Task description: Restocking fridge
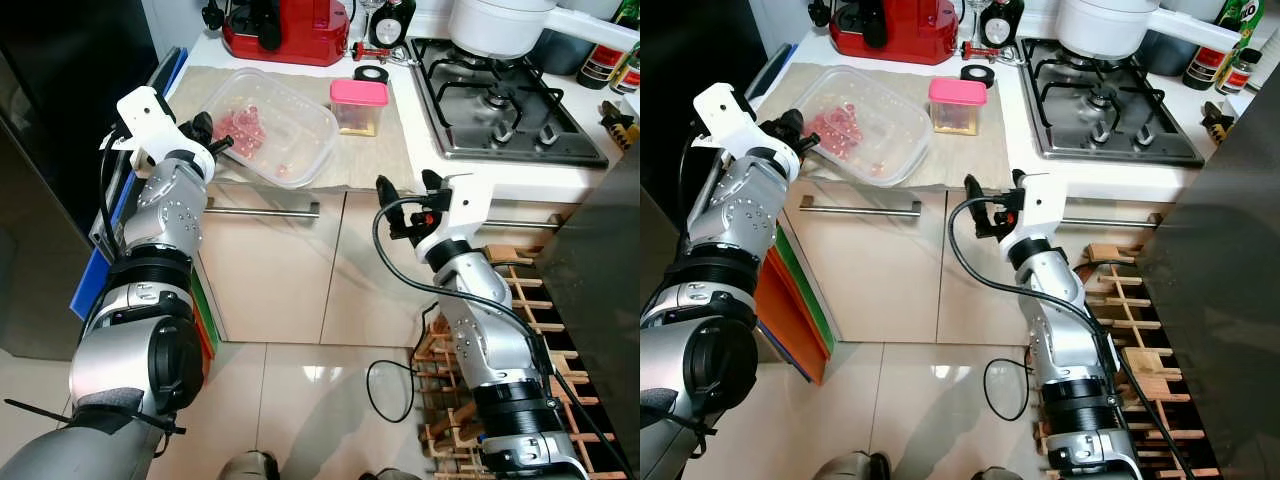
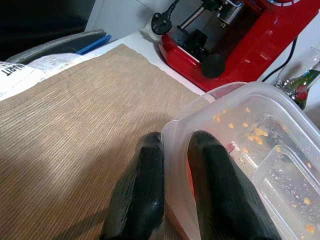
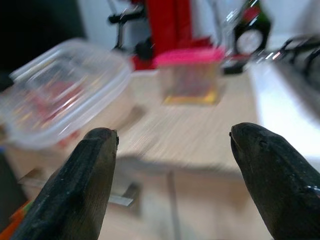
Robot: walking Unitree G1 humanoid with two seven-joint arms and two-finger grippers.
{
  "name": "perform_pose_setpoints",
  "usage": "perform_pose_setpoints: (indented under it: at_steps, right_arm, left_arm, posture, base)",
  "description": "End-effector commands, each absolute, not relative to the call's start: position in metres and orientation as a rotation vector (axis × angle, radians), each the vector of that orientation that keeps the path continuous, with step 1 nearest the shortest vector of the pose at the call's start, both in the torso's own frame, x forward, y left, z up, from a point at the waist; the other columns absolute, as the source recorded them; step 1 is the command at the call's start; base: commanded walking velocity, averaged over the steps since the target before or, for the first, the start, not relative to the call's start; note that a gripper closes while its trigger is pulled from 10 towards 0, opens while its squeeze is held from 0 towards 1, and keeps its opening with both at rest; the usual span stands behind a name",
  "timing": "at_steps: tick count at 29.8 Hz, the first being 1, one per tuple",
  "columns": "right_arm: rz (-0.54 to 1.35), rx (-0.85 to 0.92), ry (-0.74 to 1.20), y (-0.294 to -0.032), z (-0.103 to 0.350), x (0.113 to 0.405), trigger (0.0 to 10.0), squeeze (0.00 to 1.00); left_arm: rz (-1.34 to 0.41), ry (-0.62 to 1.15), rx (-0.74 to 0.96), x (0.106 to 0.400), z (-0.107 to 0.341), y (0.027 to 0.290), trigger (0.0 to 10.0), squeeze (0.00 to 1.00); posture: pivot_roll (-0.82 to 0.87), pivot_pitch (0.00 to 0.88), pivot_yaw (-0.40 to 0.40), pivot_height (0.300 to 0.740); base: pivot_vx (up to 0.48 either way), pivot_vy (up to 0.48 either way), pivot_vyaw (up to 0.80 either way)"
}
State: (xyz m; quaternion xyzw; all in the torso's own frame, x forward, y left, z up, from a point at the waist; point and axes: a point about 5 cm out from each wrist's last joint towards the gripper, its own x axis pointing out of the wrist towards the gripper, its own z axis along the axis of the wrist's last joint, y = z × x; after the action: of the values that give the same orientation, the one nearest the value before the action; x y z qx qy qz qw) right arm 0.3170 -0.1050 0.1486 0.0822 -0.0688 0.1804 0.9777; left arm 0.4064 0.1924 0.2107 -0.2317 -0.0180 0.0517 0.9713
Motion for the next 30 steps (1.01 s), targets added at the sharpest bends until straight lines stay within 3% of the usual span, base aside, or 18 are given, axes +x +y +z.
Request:
perform_pose_setpoints:
  at_steps: [1,13,20,24,26,30]
  right_arm:
    - [0.377,0.162,-0.133,-0.103,0.147,0.314,10.0,0.0]
    - [0.37,0.131,-0.132,-0.105,0.142,0.312,10.0,0.0]
    - [0.367,0.134,-0.119,-0.104,0.139,0.31,10.0,0.0]
    - [0.387,0.229,-0.069,-0.094,0.135,0.311,10.0,0.0]
    - [0.448,0.375,-0.016,-0.077,0.136,0.312,10.0,0.0]
    - [0.489,0.435,0.001,-0.069,0.14,0.313,10.0,0.0]
  left_arm:
    - [0.159,0.031,-0.4,0.404,0.195,0.195,10.0,0.0]
    - [0.161,0.033,-0.384,0.405,0.195,0.195,10.0,0.0]
    - [0.171,0.064,-0.525,0.407,0.193,0.193,10.0,0.0]
    - [0.187,0.148,-0.629,0.409,0.189,0.185,10.0,0.0]
    - [0.261,0.234,-0.631,0.41,0.186,0.18,10.0,0.0]
    - [0.311,0.253,-0.606,0.41,0.186,0.181,10.0,0.0]
  posture:
    - [-0.03,0.058,-0.018,0.74]
    - [-0.03,0.066,-0.016,0.74]
    - [-0.03,0.064,-0.014,0.74]
    - [-0.04,0.053,-0.011,0.74]
    - [-0.03,0.041,-0.009,0.74]
    - [-0.03,0.034,-0.01,0.74]
  base:
    - [0.0,0.0,0.0]
    - [0.0,0.0,0.0]
    - [0.0,0.0,0.0]
    - [0.0,0.0,0.0]
    - [0.0,0.0,0.0]
    - [0.0,0.0,0.0]
